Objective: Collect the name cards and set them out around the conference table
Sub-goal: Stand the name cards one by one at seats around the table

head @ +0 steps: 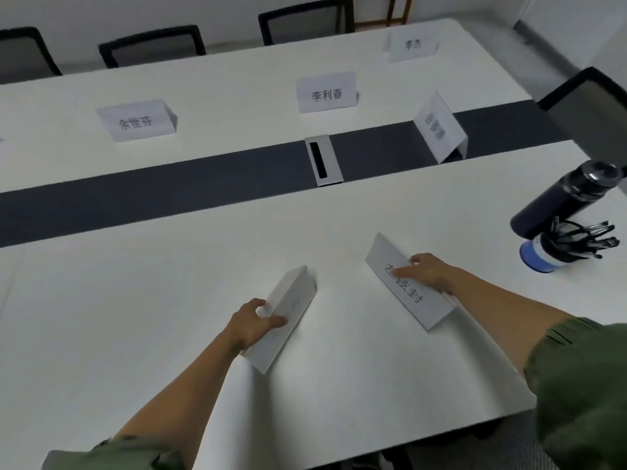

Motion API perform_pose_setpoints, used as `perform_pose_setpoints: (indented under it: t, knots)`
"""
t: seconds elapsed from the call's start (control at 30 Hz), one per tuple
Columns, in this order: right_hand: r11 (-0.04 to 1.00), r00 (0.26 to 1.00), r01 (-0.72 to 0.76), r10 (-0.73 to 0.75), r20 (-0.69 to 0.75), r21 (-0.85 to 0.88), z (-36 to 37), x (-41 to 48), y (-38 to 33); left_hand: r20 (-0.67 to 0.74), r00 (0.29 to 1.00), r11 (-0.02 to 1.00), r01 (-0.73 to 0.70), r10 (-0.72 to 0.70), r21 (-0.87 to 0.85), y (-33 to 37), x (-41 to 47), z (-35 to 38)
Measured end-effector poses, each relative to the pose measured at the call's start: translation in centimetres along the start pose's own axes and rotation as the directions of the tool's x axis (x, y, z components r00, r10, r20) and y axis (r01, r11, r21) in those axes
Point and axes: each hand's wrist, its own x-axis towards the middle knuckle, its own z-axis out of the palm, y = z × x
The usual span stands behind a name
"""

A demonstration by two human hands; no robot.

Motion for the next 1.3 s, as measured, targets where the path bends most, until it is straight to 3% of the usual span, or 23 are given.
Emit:
perform_pose_setpoints:
  t: [0.27,0.57,0.77,0.97,1.03,1.3]
  knots:
    - [0.999,0.998,-0.007,0.005,-0.062,-0.036,0.2,3.2,-1.0,-0.039,0.997,0.995,-0.065,0.068,0.075,0.7,3.9,-2.7]
    - [0.991,0.991,-0.024,0.006,-0.132,-0.133,0.5,4.3,-0.9,-0.057,0.995,0.997,-0.076,0.076,0.005,-0.4,5.2,-3.4]
    - [0.952,0.96,0.023,-0.107,-0.26,-0.306,0.8,2.4,-1.2,-0.152,0.983,0.995,-0.1,0.103,0.03,-0.4,3.8,-3.4]
    - [0.843,0.836,0.158,-0.392,-0.384,-0.515,2.2,-1.2,-4.2,-0.336,0.935,0.991,-0.129,0.114,-0.023,-2.6,-2.4,-4.2]
    - [0.82,0.812,0.23,-0.458,-0.361,-0.524,3.8,-2.2,-5.5,-0.374,0.923,0.992,-0.115,0.09,-0.046,-4.2,-4.9,-4.1]
    - [0.666,0.811,0.452,-0.584,-0.038,-0.593,14.6,-7.0,-10.2,-0.482,0.875,0.992,-0.018,-0.045,-0.125,-13.9,-13.1,-6.2]
